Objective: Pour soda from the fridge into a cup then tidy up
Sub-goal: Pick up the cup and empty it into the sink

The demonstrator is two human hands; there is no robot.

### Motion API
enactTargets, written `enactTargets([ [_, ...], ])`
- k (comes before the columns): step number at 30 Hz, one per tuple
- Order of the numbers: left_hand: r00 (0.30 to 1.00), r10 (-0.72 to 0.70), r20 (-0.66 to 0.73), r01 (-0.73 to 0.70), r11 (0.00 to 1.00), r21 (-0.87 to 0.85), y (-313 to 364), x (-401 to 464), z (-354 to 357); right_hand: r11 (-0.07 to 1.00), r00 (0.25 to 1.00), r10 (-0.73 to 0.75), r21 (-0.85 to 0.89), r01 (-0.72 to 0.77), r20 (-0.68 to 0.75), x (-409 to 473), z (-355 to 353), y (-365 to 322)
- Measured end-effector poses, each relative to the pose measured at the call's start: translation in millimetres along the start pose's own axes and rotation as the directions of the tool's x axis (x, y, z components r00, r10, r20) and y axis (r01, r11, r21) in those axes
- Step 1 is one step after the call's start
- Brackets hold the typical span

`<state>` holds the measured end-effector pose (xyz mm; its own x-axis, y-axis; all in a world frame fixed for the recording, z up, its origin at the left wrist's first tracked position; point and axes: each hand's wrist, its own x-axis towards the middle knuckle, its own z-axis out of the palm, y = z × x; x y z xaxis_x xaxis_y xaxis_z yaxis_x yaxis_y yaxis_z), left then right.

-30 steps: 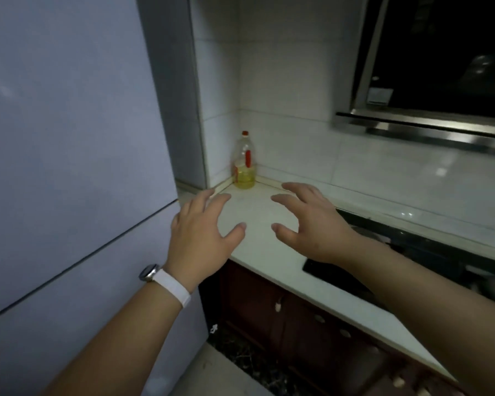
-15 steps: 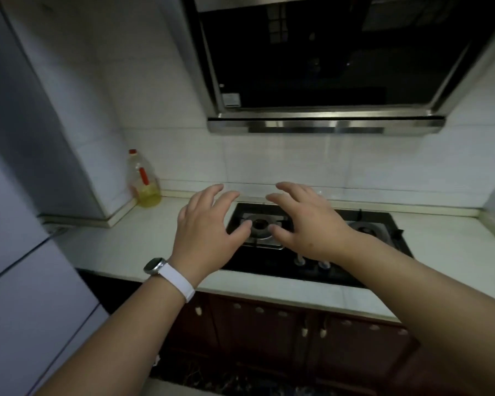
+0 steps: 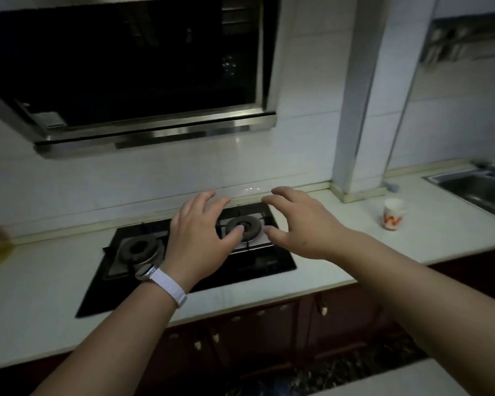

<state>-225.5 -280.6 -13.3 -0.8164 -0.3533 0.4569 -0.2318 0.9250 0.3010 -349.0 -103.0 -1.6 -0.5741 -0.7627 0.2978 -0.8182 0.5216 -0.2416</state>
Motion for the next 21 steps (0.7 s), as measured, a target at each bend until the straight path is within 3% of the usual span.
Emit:
enactTargets([
  [10,0.969,0.205,0.137,-0.185,0.971,-0.148,101.8,58.5,89.1,0.962,0.963,0.269,-0.038,-0.27,-0.019,-51.0,-28.7,123.9],
  [21,0.892,0.376,0.25,-0.318,0.917,-0.242,140.0,146.9,195.9,0.864,0.869,0.494,-0.089,-0.495,-0.034,-36.5,-21.0,219.1],
])
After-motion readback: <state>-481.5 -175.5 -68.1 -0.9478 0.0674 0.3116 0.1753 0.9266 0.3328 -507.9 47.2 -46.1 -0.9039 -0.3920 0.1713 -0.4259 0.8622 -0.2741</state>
